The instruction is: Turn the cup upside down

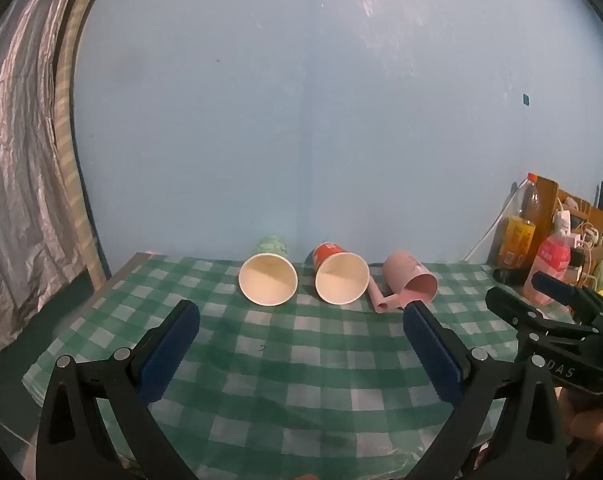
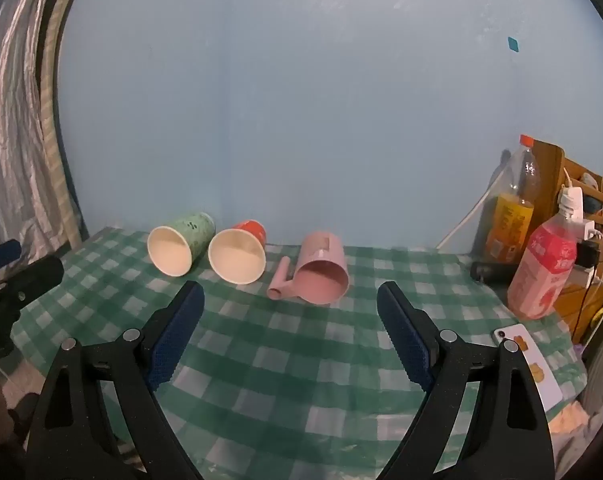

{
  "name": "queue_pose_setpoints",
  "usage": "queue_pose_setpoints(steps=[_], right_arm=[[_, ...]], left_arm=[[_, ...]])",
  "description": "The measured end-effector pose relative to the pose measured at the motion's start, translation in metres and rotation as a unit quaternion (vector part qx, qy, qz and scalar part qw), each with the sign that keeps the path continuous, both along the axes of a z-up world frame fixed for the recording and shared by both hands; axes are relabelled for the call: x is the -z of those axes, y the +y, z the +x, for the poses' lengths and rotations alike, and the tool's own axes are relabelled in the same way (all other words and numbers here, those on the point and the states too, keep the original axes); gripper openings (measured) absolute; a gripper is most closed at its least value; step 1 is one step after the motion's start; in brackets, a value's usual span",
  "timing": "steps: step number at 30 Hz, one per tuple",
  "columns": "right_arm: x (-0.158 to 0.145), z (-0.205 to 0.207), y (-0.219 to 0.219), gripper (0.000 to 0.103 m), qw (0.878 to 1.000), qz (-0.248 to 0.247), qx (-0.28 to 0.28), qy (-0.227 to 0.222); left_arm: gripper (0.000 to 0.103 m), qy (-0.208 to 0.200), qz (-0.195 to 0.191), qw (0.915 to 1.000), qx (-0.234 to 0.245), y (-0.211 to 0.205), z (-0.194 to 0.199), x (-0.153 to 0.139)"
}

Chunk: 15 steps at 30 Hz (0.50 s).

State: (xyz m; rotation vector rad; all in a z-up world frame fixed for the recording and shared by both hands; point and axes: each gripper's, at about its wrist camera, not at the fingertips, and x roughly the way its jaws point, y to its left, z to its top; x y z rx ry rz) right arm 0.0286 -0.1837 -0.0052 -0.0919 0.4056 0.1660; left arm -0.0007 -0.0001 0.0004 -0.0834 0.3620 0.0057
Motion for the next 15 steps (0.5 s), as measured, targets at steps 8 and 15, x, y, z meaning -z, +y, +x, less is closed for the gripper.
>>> queue_pose_setpoints(steps=[8, 15], right_arm=[[-0.0033, -0.0003, -0.0020, 0.087, 1.000, -0.009, 0.001, 0.008], [-0.0054, -0.0014, -0.0024, 0.087, 1.000, -0.003, 0.004, 0.007]], left_arm=[[0.103, -0.004, -0.007, 0.9999, 0.007, 0.0043, 0.0021, -0.0087], [0.103, -0.004, -0.016, 0.9998, 0.011, 0.0045, 0.0038, -0.0070]])
